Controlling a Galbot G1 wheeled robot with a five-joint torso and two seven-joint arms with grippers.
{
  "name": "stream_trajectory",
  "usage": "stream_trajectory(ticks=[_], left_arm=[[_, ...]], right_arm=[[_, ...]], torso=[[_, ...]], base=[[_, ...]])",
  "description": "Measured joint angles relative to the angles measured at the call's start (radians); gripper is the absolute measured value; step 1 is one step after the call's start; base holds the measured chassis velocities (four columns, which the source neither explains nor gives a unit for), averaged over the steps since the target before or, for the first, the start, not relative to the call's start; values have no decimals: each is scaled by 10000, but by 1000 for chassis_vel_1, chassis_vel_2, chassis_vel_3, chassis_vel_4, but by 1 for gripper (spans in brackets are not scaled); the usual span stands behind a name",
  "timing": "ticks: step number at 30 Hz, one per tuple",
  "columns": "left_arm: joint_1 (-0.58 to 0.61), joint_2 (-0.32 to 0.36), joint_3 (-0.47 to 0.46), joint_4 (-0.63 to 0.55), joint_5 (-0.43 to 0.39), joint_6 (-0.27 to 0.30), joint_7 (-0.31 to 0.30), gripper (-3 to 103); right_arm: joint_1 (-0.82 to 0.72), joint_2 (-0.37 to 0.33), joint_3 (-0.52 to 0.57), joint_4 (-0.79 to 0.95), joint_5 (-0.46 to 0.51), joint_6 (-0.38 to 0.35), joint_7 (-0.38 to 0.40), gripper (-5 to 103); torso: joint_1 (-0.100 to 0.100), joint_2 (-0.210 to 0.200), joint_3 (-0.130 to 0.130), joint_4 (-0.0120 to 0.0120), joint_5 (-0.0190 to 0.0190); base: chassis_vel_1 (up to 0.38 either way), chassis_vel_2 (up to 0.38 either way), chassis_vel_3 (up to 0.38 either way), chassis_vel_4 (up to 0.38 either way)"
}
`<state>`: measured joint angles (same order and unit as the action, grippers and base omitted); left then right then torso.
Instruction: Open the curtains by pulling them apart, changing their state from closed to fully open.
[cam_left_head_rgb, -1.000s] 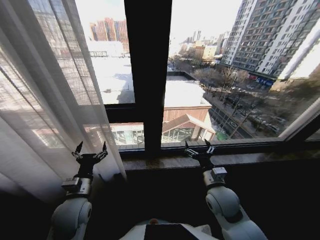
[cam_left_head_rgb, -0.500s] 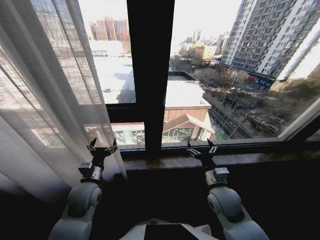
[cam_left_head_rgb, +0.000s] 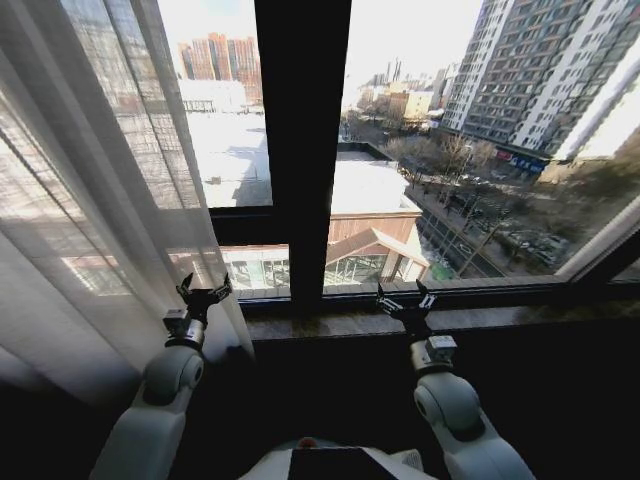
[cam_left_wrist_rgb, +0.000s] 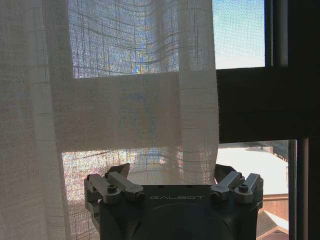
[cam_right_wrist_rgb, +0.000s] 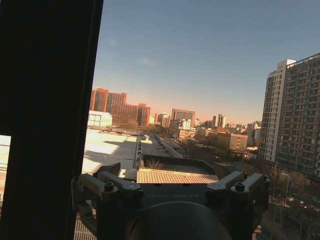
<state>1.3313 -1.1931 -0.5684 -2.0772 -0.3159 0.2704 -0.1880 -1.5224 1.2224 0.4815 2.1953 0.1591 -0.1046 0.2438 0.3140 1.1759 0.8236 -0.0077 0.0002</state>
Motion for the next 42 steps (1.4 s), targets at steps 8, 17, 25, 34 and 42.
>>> stream_trajectory(ticks=[8,17,25,34,42], left_arm=[[86,162,-375,-71,-223,0,32,59],[233,221,-630,-257,-381,47,82,26],[822,69,-947,-1249,-316,238,124,2],[1423,-264,-1168,-2204,-54,431,119,0],[1840,-642,-1119,-2640,379,433,136,0]], right_arm=[[58,77,-73,-88,-6,4,-1,100],[53,87,-83,-35,-13,7,-3,100],[41,58,-94,157,12,-88,10,100],[126,95,-147,158,16,-27,16,100],[54,96,-153,263,-250,-26,-106,100]], torso=[[0,1,0,1,0],[-1,1,-1,0,0],[0,1,-1,1,2],[0,1,-1,0,2],[-1,1,-1,1,1]], base=[[0,0,0,0],[0,0,0,0],[0,0,0,0],[0,0,0,0],[0,0,0,0]])
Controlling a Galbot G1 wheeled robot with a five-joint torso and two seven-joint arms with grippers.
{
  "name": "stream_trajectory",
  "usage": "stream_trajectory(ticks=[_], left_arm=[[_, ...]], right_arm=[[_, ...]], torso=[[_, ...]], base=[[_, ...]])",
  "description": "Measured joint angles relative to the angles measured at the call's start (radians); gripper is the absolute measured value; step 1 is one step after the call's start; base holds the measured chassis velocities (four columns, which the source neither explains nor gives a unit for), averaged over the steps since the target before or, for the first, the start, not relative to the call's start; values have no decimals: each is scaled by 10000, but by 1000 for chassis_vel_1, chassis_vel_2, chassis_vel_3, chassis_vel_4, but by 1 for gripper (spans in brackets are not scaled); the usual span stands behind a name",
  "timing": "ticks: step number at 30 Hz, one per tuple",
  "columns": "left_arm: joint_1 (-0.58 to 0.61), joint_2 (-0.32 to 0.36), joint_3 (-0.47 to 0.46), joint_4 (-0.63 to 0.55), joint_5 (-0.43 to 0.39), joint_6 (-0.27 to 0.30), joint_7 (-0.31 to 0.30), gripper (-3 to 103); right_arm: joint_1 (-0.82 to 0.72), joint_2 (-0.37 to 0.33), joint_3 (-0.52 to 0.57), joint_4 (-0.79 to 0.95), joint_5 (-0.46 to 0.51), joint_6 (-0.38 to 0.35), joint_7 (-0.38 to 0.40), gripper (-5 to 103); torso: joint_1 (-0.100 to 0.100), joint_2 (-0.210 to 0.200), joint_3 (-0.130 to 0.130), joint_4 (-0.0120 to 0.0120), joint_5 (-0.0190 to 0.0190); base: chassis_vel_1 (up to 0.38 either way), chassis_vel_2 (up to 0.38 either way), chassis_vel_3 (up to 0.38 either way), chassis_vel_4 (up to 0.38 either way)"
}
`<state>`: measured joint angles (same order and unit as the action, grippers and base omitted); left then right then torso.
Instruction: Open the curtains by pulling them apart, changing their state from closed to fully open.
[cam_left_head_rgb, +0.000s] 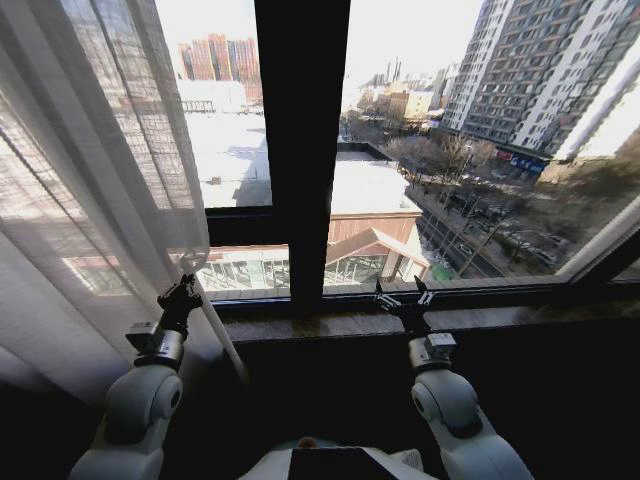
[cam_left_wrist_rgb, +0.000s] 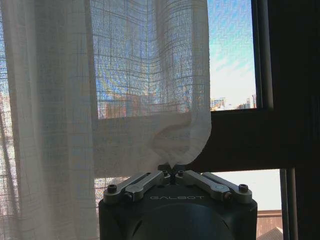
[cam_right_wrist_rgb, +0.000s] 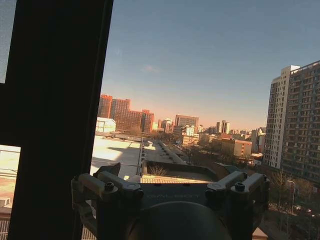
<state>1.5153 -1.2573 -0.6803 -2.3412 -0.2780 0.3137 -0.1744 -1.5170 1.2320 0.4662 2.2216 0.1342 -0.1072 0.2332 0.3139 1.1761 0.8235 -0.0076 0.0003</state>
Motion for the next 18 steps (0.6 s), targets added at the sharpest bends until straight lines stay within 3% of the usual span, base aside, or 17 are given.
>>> stream_trajectory(ticks=[11,18], left_arm=[[41,-4,5,-30,116,-20,26,0],[35,23,-22,-14,117,-36,38,0]], right_arm=[[-23,31,-238,-85,-502,1,-33,100],[21,23,-252,-133,-508,3,-33,100]], torso=[[0,0,0,-1,0],[0,0,0,-1,2]], base=[[14,15,-16,-14],[141,148,-147,-159]])
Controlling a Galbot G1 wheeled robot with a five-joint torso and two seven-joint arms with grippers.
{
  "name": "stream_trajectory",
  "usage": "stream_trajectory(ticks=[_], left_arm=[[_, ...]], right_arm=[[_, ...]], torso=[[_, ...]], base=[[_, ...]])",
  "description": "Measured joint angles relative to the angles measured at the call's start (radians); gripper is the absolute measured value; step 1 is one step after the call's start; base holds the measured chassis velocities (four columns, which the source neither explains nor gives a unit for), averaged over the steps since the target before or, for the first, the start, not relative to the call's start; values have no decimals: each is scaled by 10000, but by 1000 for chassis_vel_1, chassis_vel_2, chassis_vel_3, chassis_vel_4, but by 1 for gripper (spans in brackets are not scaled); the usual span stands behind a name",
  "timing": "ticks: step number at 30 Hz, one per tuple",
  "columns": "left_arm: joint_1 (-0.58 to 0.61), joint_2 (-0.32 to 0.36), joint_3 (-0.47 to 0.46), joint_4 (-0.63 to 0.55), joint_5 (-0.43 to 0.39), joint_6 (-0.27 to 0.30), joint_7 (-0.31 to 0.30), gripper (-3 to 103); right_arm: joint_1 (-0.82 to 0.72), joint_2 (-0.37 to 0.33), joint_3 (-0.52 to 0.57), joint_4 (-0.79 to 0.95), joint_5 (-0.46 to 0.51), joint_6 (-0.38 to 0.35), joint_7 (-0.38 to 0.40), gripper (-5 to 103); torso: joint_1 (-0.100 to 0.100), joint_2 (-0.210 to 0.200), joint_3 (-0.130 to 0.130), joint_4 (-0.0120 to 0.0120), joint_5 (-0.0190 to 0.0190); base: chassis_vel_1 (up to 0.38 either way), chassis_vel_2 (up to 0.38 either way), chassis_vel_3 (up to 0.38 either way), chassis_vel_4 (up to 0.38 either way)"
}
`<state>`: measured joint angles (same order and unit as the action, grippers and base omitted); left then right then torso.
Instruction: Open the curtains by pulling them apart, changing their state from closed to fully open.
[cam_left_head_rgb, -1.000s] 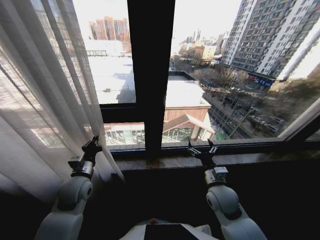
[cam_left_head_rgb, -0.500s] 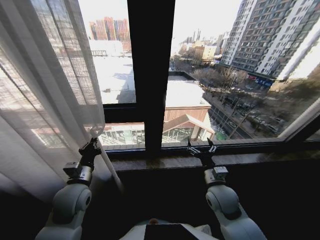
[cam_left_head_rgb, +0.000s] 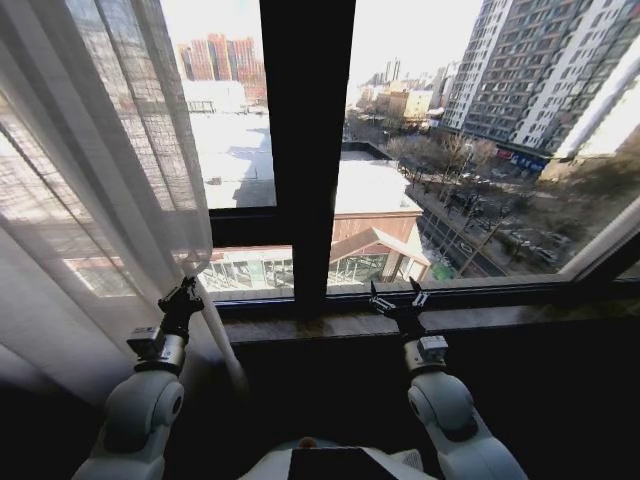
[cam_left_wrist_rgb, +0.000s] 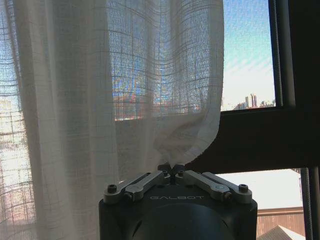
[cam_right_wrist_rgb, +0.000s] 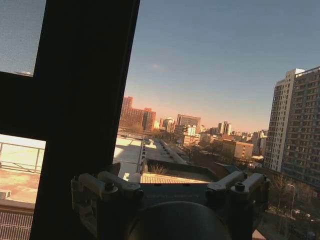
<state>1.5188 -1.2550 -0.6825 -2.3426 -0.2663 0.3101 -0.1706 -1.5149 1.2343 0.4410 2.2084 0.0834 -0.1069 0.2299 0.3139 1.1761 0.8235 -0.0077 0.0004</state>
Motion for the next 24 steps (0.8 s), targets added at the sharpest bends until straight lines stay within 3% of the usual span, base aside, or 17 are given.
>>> stream_trajectory(ticks=[24], left_arm=[[117,-107,-25,-154,58,-17,-8,0]], right_arm=[[-19,-1,15,-26,-31,28,0,100]], torso=[[-1,0,0,1,-5]], base=[[317,312,-324,-310]])
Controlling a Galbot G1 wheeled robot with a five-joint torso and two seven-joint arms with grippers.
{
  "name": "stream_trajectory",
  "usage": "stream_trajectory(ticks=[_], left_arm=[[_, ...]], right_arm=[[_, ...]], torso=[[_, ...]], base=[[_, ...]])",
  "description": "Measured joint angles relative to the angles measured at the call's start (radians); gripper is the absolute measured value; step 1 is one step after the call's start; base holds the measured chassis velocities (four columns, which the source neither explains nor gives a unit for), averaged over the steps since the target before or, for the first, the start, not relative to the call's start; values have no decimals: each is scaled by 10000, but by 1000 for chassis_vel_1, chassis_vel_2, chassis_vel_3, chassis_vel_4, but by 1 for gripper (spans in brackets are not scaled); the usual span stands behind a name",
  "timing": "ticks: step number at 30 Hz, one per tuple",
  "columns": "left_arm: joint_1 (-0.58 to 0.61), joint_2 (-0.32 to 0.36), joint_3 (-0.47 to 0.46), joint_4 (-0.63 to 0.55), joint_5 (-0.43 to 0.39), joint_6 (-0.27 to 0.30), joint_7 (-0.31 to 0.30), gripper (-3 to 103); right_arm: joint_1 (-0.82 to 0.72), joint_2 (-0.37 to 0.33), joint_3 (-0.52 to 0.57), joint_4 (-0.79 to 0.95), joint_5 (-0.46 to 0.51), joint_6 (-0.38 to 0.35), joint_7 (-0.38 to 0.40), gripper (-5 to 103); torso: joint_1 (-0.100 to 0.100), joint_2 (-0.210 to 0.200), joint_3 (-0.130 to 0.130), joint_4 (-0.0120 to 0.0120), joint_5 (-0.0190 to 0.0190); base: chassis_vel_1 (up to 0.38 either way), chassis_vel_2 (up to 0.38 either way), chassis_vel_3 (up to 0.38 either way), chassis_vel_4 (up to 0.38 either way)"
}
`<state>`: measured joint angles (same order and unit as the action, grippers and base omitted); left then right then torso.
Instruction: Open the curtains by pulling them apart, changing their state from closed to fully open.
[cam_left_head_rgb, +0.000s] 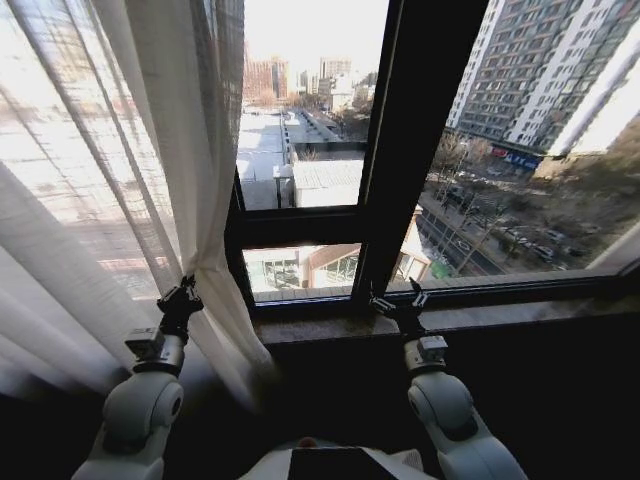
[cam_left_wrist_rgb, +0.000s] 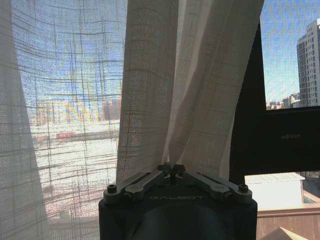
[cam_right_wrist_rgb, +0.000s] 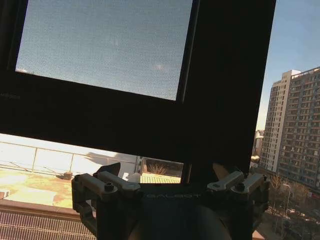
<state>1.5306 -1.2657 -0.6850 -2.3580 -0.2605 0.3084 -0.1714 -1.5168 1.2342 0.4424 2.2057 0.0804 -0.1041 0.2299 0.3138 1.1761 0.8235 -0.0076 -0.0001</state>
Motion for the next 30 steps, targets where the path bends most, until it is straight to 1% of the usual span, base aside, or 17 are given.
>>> stream_trajectory(ticks=[6,9,30], left_arm=[[91,-116,-14,-62,82,-23,-3,0],[127,-143,-34,-94,104,-29,-4,0],[299,-412,-71,-267,251,-69,-25,0]], right_arm=[[-29,-7,-27,16,-13,3,-2,100],[-32,-12,-41,41,-17,6,-5,100],[-80,-46,-125,111,-41,27,-15,100]], torso=[[1,-1,0,-3,5],[1,0,-1,0,3],[1,0,0,-1,3]], base=[[353,380,-366,-366],[337,363,-337,-374],[348,346,-355,-355]])
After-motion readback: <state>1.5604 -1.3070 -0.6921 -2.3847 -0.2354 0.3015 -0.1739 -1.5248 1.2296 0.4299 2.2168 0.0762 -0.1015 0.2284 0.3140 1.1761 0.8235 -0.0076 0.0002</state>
